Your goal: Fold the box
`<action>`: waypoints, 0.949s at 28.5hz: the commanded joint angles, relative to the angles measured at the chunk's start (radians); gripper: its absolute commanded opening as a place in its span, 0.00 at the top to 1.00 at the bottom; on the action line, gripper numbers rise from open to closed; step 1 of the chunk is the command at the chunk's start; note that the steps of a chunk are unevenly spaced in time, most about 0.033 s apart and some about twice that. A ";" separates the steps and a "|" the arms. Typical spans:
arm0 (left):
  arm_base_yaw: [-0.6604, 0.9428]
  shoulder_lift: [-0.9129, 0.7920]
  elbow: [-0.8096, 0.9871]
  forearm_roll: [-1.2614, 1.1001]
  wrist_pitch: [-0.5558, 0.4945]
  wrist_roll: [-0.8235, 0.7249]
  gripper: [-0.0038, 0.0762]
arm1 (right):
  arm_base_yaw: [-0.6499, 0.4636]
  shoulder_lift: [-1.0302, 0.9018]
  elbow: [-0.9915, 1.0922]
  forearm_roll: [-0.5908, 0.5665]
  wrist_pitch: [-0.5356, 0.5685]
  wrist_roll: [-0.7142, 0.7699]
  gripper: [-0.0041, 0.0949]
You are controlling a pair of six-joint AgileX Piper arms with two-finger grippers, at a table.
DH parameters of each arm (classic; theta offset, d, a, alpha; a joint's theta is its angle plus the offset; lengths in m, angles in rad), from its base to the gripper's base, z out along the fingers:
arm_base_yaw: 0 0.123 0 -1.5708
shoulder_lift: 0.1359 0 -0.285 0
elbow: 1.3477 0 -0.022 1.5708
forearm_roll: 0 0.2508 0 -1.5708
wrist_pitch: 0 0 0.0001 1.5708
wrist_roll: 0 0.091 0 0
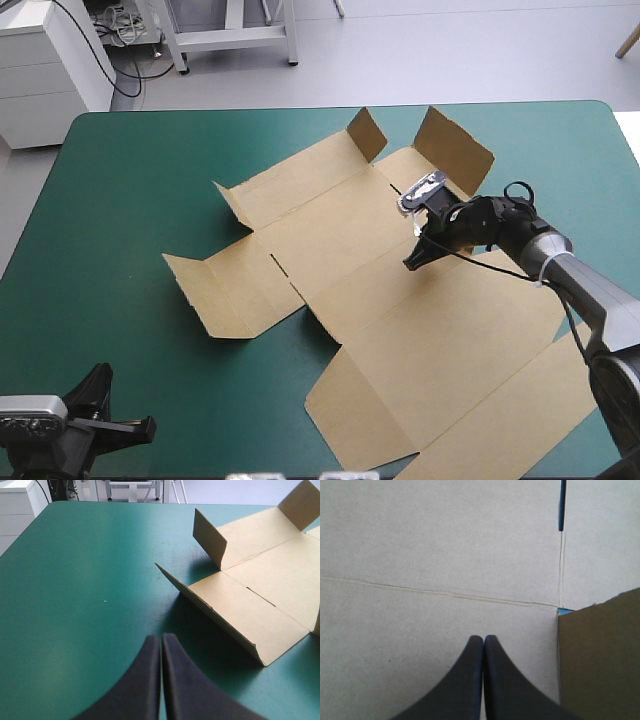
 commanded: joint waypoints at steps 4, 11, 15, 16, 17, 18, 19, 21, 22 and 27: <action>0.000 -0.009 -0.021 -0.024 -0.074 -0.001 0.96 | -0.005 -0.040 -0.032 0.007 -0.034 -0.002 0.98; 0.000 -0.009 -0.021 -0.024 -0.074 -0.001 0.96 | -0.005 -0.040 -0.032 0.007 -0.033 -0.002 0.98; 0.000 -0.009 -0.021 -0.024 -0.074 -0.001 0.96 | -0.005 -0.040 -0.032 0.007 -0.033 -0.002 0.98; 0.000 -0.009 -0.021 -0.024 -0.074 -0.001 0.96 | -0.005 -0.040 -0.032 0.007 -0.033 -0.002 0.98; 0.000 -0.009 -0.021 -0.024 -0.074 -0.001 0.96 | -0.005 -0.040 -0.032 0.007 -0.033 -0.002 0.98; 0.000 -0.009 -0.021 -0.024 -0.074 -0.001 0.96 | -0.005 -0.040 -0.032 0.007 -0.033 -0.002 0.98; 0.000 -0.009 -0.021 -0.024 -0.074 -0.001 0.96 | -0.005 -0.040 -0.032 0.007 -0.033 -0.002 0.98; 0.000 -0.009 -0.021 -0.024 -0.074 -0.001 0.96 | -0.005 -0.040 -0.032 0.007 -0.033 0.001 0.98; 0.000 -0.009 -0.021 -0.024 -0.074 -0.001 0.96 | -0.005 -0.040 -0.032 0.007 -0.033 0.004 0.98; 0.000 -0.009 -0.021 -0.024 -0.074 -0.001 0.96 | -0.005 -0.040 -0.032 0.007 -0.033 0.022 0.98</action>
